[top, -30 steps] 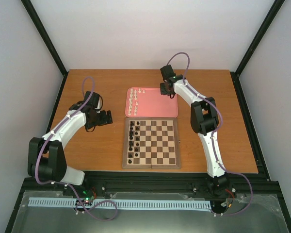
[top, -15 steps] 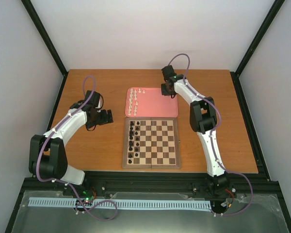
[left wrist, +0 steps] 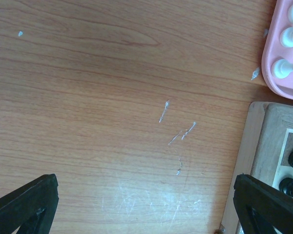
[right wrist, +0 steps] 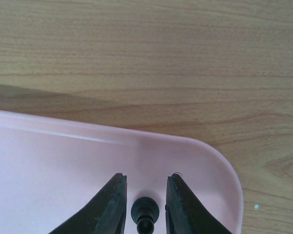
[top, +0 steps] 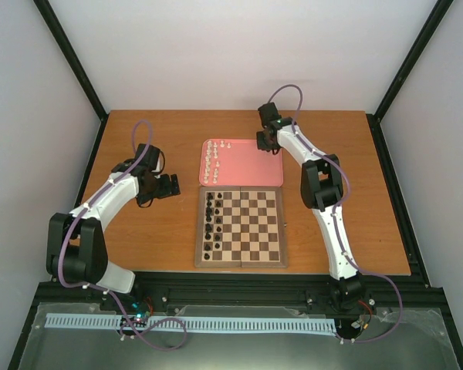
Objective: Set up the chess pieces on the board
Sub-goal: Pick up the chess piece from the storage box.
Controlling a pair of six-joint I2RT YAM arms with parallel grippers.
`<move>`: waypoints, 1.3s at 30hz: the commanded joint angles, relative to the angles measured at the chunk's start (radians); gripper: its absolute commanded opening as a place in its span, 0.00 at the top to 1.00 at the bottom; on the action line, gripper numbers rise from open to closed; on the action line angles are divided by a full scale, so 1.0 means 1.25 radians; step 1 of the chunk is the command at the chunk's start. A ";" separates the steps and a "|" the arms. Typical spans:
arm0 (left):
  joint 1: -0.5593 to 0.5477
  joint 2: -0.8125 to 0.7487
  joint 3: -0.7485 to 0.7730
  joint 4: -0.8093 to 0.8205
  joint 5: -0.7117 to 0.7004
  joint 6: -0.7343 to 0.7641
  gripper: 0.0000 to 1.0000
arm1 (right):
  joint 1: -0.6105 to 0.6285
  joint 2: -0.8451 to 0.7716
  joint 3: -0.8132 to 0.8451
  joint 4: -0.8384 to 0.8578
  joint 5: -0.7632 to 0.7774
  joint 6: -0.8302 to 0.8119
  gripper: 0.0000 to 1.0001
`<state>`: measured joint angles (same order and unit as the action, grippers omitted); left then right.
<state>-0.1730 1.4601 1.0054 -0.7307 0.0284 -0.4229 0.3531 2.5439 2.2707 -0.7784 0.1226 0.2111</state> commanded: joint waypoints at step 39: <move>0.002 0.001 0.026 -0.008 -0.014 0.014 0.00 | 0.076 -0.353 -0.325 0.038 -0.026 0.027 0.97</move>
<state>-0.1730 1.4834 1.0058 -0.7319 0.0261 -0.4252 0.3809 2.2959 1.9781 -0.7601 0.0826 0.2169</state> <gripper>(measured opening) 0.998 0.070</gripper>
